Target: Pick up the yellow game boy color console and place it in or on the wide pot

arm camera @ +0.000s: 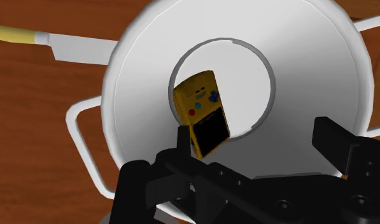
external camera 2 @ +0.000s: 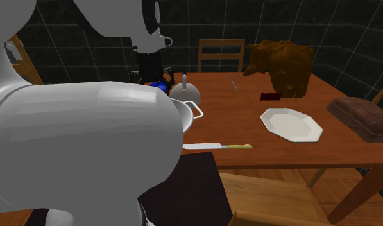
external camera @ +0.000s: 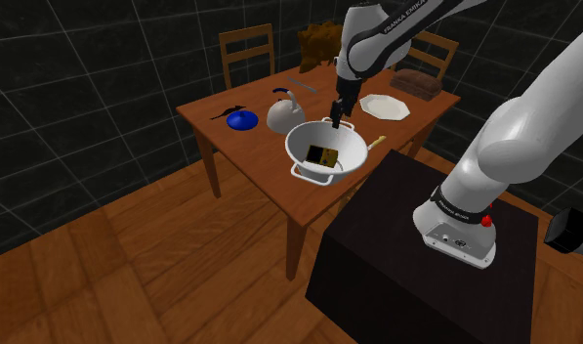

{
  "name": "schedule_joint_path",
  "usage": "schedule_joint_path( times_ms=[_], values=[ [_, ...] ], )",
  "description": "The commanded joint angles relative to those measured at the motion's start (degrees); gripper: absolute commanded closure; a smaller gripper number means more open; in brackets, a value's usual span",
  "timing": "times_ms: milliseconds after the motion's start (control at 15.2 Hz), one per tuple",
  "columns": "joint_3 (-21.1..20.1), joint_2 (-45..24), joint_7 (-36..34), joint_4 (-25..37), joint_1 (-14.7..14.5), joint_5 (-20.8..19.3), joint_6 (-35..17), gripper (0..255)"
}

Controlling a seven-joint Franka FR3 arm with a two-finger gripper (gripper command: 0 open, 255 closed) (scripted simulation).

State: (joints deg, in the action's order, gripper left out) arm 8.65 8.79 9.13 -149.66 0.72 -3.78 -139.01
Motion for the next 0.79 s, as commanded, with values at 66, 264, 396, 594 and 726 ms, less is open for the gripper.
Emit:
schedule_joint_path(
  times_ms=[66, 264, 396, 594, 726],
  values=[
    [-0.21, 3.14, -0.26, 1.44, 0.03, -0.27, 4.56, 0],
    [-0.42, 5.59, -0.41, 3.00, 0.04, -0.40, 8.58, 0],
    [-0.42, 5.60, -0.41, 3.00, 0.04, -0.40, 8.58, 0],
    [-0.42, 5.59, -0.41, 3.00, 0.04, -0.40, 8.58, 0],
    [-0.42, 5.59, -0.41, 3.00, 0.04, -0.40, 8.57, 0]
  ],
)
